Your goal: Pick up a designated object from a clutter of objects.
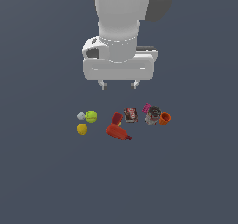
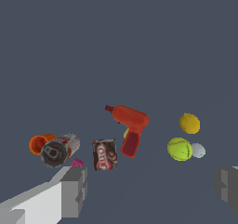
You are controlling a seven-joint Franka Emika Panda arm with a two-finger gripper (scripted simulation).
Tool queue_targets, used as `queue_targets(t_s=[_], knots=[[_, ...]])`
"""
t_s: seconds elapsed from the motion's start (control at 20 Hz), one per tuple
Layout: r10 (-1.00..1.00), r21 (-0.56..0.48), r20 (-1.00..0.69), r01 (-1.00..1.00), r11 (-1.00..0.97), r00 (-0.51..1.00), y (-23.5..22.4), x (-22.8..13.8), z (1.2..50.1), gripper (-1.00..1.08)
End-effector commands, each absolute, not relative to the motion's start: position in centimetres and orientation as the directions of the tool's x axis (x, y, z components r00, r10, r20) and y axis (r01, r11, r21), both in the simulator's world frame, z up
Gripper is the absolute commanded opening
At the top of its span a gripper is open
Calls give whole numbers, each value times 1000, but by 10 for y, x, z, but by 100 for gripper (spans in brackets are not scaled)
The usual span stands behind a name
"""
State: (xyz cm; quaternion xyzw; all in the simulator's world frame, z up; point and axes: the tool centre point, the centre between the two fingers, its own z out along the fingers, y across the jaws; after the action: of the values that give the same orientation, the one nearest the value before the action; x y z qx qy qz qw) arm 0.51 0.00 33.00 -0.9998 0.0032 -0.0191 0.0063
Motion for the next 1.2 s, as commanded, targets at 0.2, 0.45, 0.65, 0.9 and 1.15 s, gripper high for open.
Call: queue_targets(t_s=[0.2, 0.45, 0.65, 0.9, 1.15], knots=[[-8, -5, 51, -8, -1000, 999, -1, 7, 334, 100], [-11, 8, 71, -12, -1000, 997, -2, 9, 341, 100], [-11, 7, 69, -11, -1000, 998, -2, 9, 341, 100], [-27, 2, 66, -27, -1000, 997, -9, 13, 329, 100], [-65, -6, 58, -64, -998, 996, -28, 21, 303, 100]])
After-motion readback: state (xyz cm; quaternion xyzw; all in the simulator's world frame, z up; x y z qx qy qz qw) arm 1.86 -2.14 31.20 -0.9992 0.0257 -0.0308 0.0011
